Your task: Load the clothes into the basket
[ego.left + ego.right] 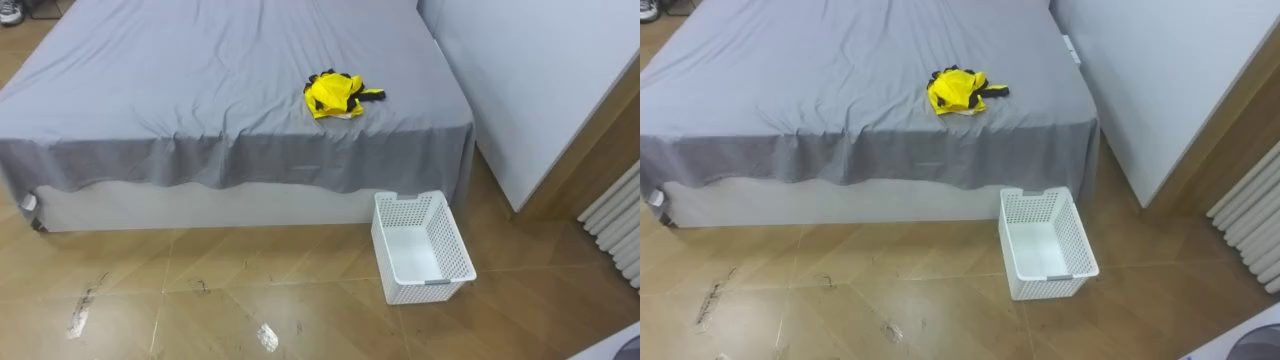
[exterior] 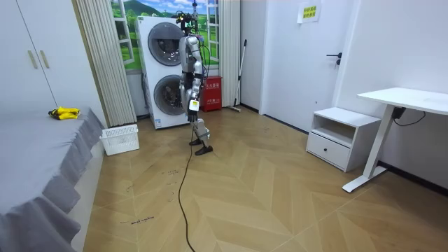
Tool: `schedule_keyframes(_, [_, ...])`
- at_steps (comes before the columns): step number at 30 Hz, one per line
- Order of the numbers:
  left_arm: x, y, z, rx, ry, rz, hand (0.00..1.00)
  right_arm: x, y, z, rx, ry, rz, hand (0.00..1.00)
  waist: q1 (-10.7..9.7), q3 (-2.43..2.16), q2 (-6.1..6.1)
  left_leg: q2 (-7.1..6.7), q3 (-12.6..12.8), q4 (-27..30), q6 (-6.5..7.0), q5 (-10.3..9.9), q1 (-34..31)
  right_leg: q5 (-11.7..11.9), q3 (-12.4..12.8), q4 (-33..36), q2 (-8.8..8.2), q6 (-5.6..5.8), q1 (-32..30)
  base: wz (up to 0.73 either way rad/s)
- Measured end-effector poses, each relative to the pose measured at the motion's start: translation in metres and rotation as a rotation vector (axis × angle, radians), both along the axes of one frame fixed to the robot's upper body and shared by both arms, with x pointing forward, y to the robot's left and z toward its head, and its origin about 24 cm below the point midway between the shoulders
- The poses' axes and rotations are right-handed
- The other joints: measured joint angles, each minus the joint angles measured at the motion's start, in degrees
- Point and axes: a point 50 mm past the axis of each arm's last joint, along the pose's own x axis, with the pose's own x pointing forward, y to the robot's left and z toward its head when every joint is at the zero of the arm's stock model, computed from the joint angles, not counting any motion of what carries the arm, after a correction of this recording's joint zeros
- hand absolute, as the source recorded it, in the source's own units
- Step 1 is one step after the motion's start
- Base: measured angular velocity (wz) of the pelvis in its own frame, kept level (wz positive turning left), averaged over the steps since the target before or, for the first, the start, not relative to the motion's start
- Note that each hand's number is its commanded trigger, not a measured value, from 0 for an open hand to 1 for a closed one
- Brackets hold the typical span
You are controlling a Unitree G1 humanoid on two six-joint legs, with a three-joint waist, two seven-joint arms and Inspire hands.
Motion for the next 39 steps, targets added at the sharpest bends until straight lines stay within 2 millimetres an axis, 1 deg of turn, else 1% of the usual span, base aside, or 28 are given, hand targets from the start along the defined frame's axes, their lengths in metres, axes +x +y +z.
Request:
schedule_keyframes(5, [0.001,0.000,0.000,0.007,-0.001,0.003,0.00,0.001,0.000,0.000,-0.003,0.000,0.007,0.00,-0.02,-0.03,-0.27,0.00,0.03,-0.01,0.00,0.00,-0.02,0.00,0.03,0.00,0.00,0.00,-0.02,0.00])
schedule_keyframes(6, [0.000,0.000,0.000,0.009,-0.001,0.004,0.00,0.001,0.000,0.000,-0.003,0.000,0.007,0.00,0.00,0.06,-0.16,-0.01,0.00,0.00,0.00,0.00,-0.02,0.00,0.05,0.00,0.00,0.00,-0.01,0.00])
schedule_keyframes(9, [0.000,0.001,0.000,0.010,-0.001,0.004,0.00,0.000,0.000,0.000,-0.001,0.000,0.001,0.00,-0.02,0.08,-0.30,-0.01,-0.03,-0.02,0.00,0.00,-0.02,0.00,0.06,0.00,0.00,0.00,-0.01,0.00])
schedule_keyframes(15, [0.000,0.000,0.000,0.002,-0.001,0.007,0.00,-0.001,0.000,0.000,0.005,0.001,-0.016,0.00,-0.02,0.10,-0.13,0.01,-0.09,-0.04,0.00,0.00,-0.03,0.00,0.13,-0.01,0.01,0.00,0.00,0.00])
schedule_keyframes(25, [0.002,0.001,0.000,-0.060,-0.016,0.032,0.00,-0.003,-0.001,-0.001,0.017,0.008,-0.014,0.00,0.03,-0.01,-0.18,0.11,0.15,0.44,-0.02,-0.05,-0.63,0.00,0.10,0.12,0.06,0.00,-0.53,0.00])
schedule_keyframes(26, [0.002,0.001,0.000,-0.071,-0.018,0.033,0.00,-0.001,-0.001,0.000,0.017,0.006,-0.008,0.00,0.10,0.04,-0.08,0.51,0.14,1.86,-0.03,-0.55,-1.54,-0.06,0.02,0.48,0.19,-0.10,-0.90,0.00])
schedule_keyframes(27, [0.001,0.003,0.000,-0.079,-0.018,0.045,0.00,0.000,-0.001,0.000,0.018,0.003,-0.005,0.00,0.24,0.06,0.20,1.27,0.22,4.21,-0.19,-1.76,-2.83,-0.60,0.01,1.44,0.52,-0.52,-1.64,0.00])
schedule_keyframes(28, [0.001,0.005,0.000,-0.086,-0.022,0.055,0.00,0.000,-0.001,0.000,0.022,0.005,0.001,0.00,0.40,0.08,0.24,1.79,0.25,7.30,-0.40,-3.12,-4.31,-1.41,-0.01,2.39,0.82,-0.70,-2.19,-0.05])
schedule_keyframes(29, [0.002,0.006,0.000,-0.087,-0.024,0.061,0.00,0.000,0.000,0.000,0.024,0.005,0.003,0.00,0.36,0.09,0.25,2.04,0.31,8.76,-0.54,-3.84,-5.01,-1.99,-0.08,2.87,0.96,-0.81,-2.43,-0.06])
schedule_keyframes(30, [0.002,0.007,0.001,-0.093,-0.031,0.079,0.00,0.000,0.000,0.000,0.029,0.003,0.002,0.00,0.39,0.07,0.12,2.15,0.48,11.63,-1.03,-4.88,-6.04,-3.51,-0.12,4.31,1.12,-1.03,-2.96,0.00])
schedule_keyframes(31, [0.005,0.009,0.001,-0.104,-0.045,0.104,0.00,-0.001,0.000,0.000,0.036,0.000,-0.004,0.00,0.23,0.08,0.11,2.51,0.61,14.41,-1.57,-5.37,-7.34,-4.46,-0.14,5.79,1.30,-1.41,-3.71,0.00])
schedule_keyframes(32, [0.004,0.009,0.001,-0.106,-0.043,0.116,0.00,-0.001,0.000,0.000,0.038,-0.002,-0.009,0.00,0.27,0.11,0.02,2.76,1.21,15.93,-1.63,-5.39,-7.99,-4.99,-0.05,6.22,1.28,-1.62,-3.91,0.11])
schedule_keyframes(33, [0.004,0.012,0.002,-0.106,-0.051,0.142,0.00,-0.001,0.000,0.000,0.039,-0.004,-0.018,0.00,0.08,0.11,-0.07,3.56,3.17,20.57,-1.88,-5.19,-10.15,-6.29,-0.06,7.21,1.08,-2.50,-4.40,0.13])
schedule_keyframes(34, [0.004,0.014,0.002,-0.102,-0.055,0.143,0.00,-0.001,0.000,0.000,0.038,-0.008,-0.020,0.00,0.08,0.38,-0.50,4.17,4.07,24.23,-2.08,-4.86,-12.03,-6.58,0.03,7.53,0.81,-2.72,-4.54,0.16])
schedule_keyframes(35, [0.007,0.017,0.003,-0.095,-0.067,0.144,0.00,0.001,-0.001,0.000,0.036,-0.016,-0.026,0.00,0.00,0.57,-0.32,4.75,3.90,32.02,-1.48,-3.60,-16.82,-7.18,0.08,8.27,0.32,-3.01,-3.92,0.12])
schedule_keyframes(36, [0.004,0.016,0.003,-0.105,-0.070,0.170,0.00,-0.002,-0.003,0.000,0.029,-0.012,-0.036,0.00,0.01,0.47,-0.46,3.60,3.72,29.73,-1.28,-3.69,-19.69,-7.84,0.14,8.29,-0.61,-2.59,-3.37,0.07])
schedule_keyframes(37, [0.003,0.013,0.002,-0.111,-0.067,0.171,0.00,-0.002,-0.005,0.001,0.027,-0.012,-0.043,0.00,0.12,0.32,-0.78,2.80,3.69,26.90,-1.46,-3.26,-21.40,-8.22,0.15,8.35,-1.16,-2.18,-3.34,0.00])
schedule_keyframes(38, [-0.001,0.009,0.001,-0.129,-0.063,0.197,0.00,-0.002,-0.007,0.001,0.025,-0.009,-0.047,0.00,0.07,0.39,-0.73,1.83,3.92,18.91,-2.76,-1.28,-24.27,-8.82,0.20,8.15,-2.06,-1.41,-3.39,-0.16])
schedule_keyframes(39, [-0.003,0.005,0.000,-0.141,-0.066,0.228,0.00,-0.003,-0.009,0.001,0.022,-0.004,-0.047,0.00,0.35,0.46,-0.44,1.81,4.75,11.12,-3.03,3.00,-26.15,-9.51,0.09,8.04,-2.56,-0.93,-2.88,-0.32])
